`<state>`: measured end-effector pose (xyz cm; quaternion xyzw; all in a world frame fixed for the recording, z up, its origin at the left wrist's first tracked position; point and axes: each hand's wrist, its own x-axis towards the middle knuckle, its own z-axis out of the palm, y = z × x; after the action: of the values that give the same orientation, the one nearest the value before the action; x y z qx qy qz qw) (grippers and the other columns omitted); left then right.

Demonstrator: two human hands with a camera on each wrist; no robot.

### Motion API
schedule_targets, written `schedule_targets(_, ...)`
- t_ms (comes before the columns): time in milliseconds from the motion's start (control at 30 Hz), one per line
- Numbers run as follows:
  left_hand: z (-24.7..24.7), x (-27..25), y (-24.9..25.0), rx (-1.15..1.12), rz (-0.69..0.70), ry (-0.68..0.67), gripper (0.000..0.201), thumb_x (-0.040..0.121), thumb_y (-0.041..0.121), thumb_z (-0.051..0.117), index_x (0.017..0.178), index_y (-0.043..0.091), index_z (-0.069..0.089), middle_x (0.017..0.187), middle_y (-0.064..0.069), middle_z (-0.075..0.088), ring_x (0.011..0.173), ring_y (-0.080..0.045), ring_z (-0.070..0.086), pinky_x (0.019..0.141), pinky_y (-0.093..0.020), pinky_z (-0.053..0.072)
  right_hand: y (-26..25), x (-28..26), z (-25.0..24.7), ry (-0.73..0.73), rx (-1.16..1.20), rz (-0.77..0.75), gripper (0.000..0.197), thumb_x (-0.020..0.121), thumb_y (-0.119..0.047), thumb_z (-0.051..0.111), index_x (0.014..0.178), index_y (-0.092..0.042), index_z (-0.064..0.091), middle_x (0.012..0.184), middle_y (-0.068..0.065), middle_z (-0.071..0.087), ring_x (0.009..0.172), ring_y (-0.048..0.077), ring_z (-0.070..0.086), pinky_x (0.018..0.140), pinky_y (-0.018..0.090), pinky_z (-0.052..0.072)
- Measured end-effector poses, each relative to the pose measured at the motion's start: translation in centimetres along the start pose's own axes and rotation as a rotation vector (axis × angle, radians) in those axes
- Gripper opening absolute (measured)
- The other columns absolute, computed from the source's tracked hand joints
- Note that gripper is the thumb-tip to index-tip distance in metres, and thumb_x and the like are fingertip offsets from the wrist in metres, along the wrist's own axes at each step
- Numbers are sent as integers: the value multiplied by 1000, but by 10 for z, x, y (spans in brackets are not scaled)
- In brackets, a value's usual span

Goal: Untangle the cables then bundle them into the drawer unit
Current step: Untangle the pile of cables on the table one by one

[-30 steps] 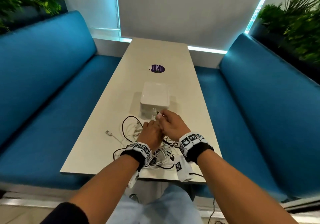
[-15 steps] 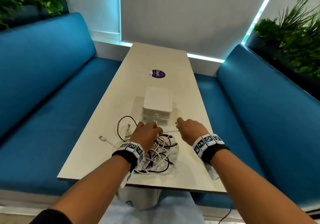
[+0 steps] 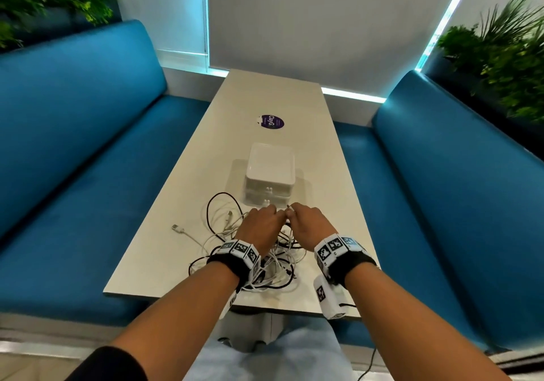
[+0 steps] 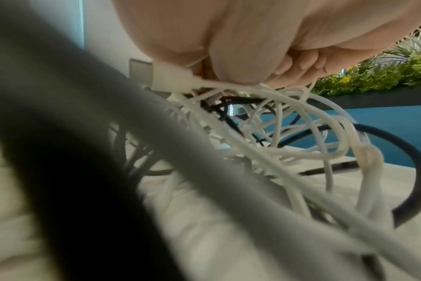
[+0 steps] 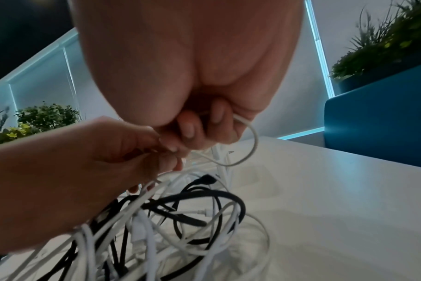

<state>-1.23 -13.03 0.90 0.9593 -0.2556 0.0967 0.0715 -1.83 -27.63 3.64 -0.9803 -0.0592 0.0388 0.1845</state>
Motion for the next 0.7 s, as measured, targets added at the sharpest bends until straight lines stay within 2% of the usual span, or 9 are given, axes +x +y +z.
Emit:
schedule_targets(133, -1, 2, 2, -190, -63, -9, 30, 103, 35, 46, 112, 7, 54, 108, -11, 56, 92, -33, 57, 75, -42, 43, 10, 1, 3, -67, -83, -3, 29, 101, -34, 35, 100, -18, 58, 101, 12, 67, 94, 34, 61, 76, 39, 49)
schedule_targets(300, 7, 4, -1, -222, -119, -57, 15, 99, 26, 55, 106, 13, 53, 107, -8, 53, 86, -36, 60, 73, -45, 48, 18, -5, -7, -3, -189, -4, 27, 101, -41, 37, 103, -21, 55, 93, 11, 65, 86, 34, 61, 69, 38, 48)
schedule_targets(400, 8, 5, 2, -82, -78, -56, 9, 97, 21, 52, 105, 17, 55, 107, -5, 54, 84, -36, 59, 71, -38, 40, 25, -8, -16, 84, -363, -41, 29, 102, -44, 34, 110, -24, 53, 92, 10, 65, 82, 34, 63, 65, 36, 48)
schedule_targets(500, 4, 9, 8, 38, -28, -54, 15, 94, 19, 54, 107, 24, 60, 103, 0, 53, 84, -27, 63, 78, -38, 29, 32, -13, -21, 89, -446, -41, 27, 103, -40, 33, 114, -22, 50, 91, 10, 65, 80, 34, 64, 61, 35, 44)
schedule_targets(600, 2, 10, 8, 40, 2, -88, 14, 95, 27, 55, 107, 31, 60, 102, 5, 62, 91, -22, 63, 89, -42, 27, 45, -19, -26, 81, -446, 59, 25, 104, -34, 33, 119, -21, 49, 95, 11, 65, 83, 34, 65, 61, 34, 43)
schedule_targets(700, 2, 4, 2, 6, -2, -127, 23, 97, 28, 51, 118, 36, 57, 107, 6, 69, 97, -19, 63, 95, -42, 24, 60, -23, -31, 102, -450, 163, 26, 104, -33, 31, 120, -21, 48, 96, 10, 65, 82, 33, 64, 60, 32, 39)
